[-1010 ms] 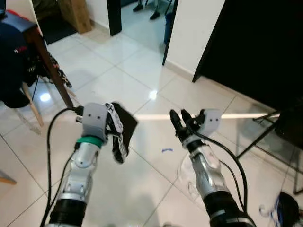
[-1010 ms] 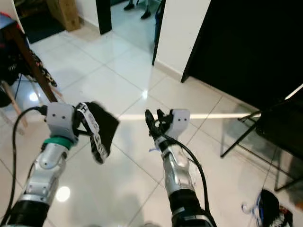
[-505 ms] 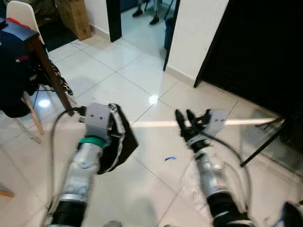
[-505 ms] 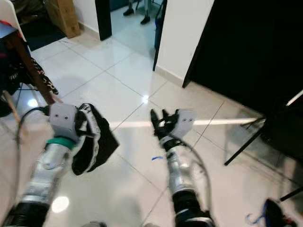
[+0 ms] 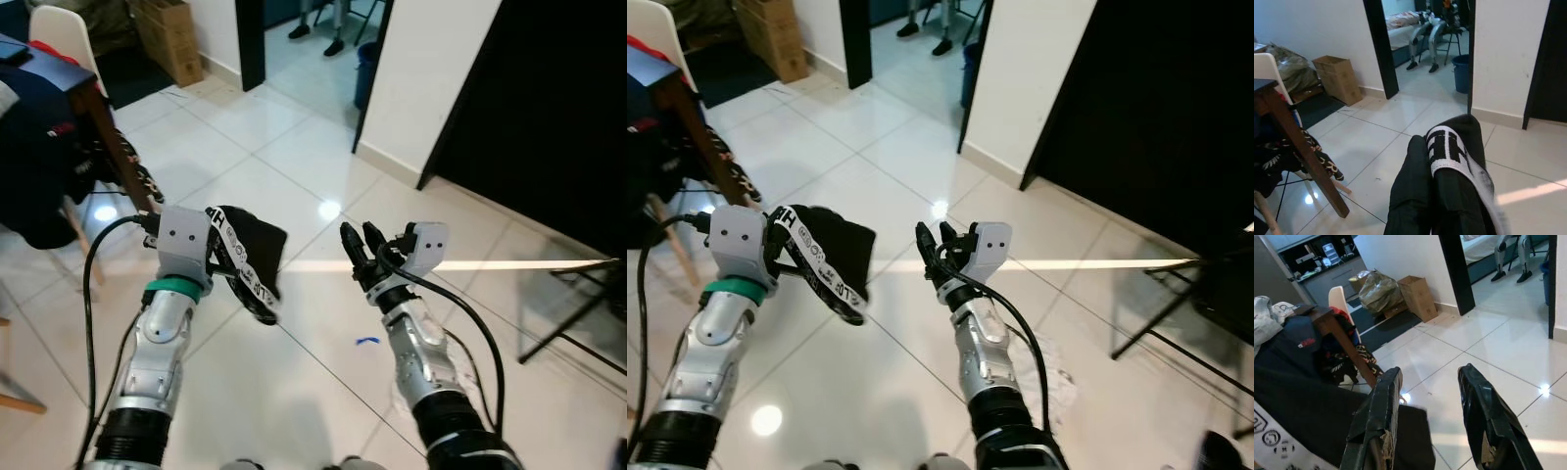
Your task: Hang hanger
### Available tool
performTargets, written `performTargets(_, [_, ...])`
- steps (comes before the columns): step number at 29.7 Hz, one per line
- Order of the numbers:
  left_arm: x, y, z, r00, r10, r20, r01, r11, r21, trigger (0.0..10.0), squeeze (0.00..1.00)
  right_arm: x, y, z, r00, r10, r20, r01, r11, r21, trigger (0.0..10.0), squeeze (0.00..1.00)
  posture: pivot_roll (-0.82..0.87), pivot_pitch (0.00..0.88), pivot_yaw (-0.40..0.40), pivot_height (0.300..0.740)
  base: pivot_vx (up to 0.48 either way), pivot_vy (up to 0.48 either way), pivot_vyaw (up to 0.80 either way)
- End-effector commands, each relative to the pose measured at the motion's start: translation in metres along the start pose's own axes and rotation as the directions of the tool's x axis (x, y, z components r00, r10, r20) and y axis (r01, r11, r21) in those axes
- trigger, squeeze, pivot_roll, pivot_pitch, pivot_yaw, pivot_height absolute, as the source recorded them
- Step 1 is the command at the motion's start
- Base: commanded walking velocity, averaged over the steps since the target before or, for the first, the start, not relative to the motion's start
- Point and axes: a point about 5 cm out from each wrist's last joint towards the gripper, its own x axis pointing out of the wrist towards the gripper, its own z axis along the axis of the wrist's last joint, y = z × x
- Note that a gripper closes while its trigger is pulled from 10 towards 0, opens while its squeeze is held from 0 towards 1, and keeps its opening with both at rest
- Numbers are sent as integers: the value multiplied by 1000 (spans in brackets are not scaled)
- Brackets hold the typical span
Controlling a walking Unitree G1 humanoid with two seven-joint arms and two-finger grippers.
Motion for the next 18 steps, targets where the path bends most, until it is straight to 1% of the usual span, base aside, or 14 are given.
performTargets(1, [-1, -3, 0, 1000, -9, 1, 9, 1000, -10, 10000, 0, -4, -4, -4, 1000, -21, -16, 21, 1000, 10, 10000, 0, 52, 39, 8, 740, 262, 0, 0])
performTargets(5, [1, -2, 3, 1000, -6, 7, 6, 1000, -10, 10000, 0, -3, -4, -2, 1000, -22, -10, 22, 1000, 12, 10000, 0, 53, 44, 6, 740, 259, 0, 0])
performTargets(10, [6, 0, 11, 1000, 1, 30, -1, 1000, -10, 10000, 0, 2, -2, 4, 1000, -19, 13, 19, 1000, 18, 10000, 0, 52, 49, 6, 740, 260, 0, 0])
performTargets(11, [10, 3, 18, 999, 7, 52, -7, 1000, -7, 10000, 0, 6, -1, 9, 999, -13, 31, 12, 1000, 21, 10000, 0, 51, 52, 6, 740, 262, 0, 0])
performTargets(13, [10, 3, 18, 999, 7, 52, -7, 1000, -7, 10000, 0, 6, -1, 9, 999, -13, 31, 12, 1000, 21, 10000, 0, 51, 52, 6, 740, 262, 0, 0])
performTargets(18, [15, 6, 28, 996, 12, 83, -11, 1000, -4, 10000, 0, 8, 1, 12, 999, -7, 44, 6, 1000, 24, 10000, 0, 54, 54, 5, 740, 274, 0, 0])
